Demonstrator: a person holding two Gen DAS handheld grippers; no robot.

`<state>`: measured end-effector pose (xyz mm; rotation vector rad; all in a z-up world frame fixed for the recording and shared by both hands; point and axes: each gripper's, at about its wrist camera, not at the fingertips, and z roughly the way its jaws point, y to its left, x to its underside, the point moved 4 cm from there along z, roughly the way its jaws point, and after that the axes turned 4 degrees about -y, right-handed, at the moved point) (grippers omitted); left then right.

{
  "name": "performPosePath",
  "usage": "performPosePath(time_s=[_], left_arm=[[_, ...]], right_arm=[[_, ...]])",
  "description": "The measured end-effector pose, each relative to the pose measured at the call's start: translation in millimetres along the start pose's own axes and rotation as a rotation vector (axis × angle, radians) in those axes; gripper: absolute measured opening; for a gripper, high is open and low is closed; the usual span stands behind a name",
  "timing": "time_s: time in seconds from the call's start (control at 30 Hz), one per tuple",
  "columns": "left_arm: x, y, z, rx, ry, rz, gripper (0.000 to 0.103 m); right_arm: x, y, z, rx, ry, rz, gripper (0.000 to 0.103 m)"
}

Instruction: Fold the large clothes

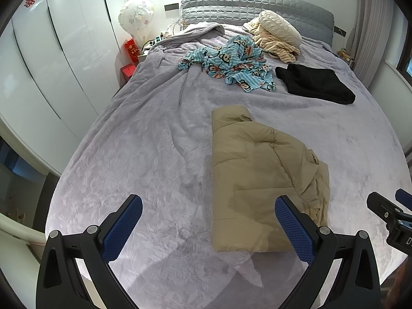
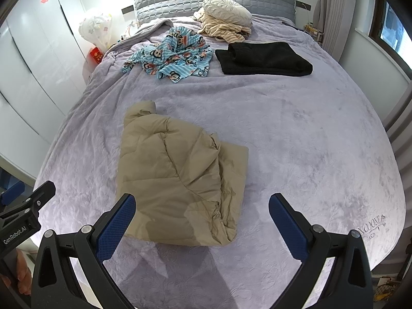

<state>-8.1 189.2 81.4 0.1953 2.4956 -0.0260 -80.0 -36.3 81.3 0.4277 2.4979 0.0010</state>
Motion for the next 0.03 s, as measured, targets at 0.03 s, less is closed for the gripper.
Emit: performPosePath(time_s=[0.03], left_arm=[[0.1,-0.1,-0.8,0.002,-0.001,-0.001,0.103]], right_arm=[[-0.4,0.3,0.0,0.0,0.0,0.0,0.103]])
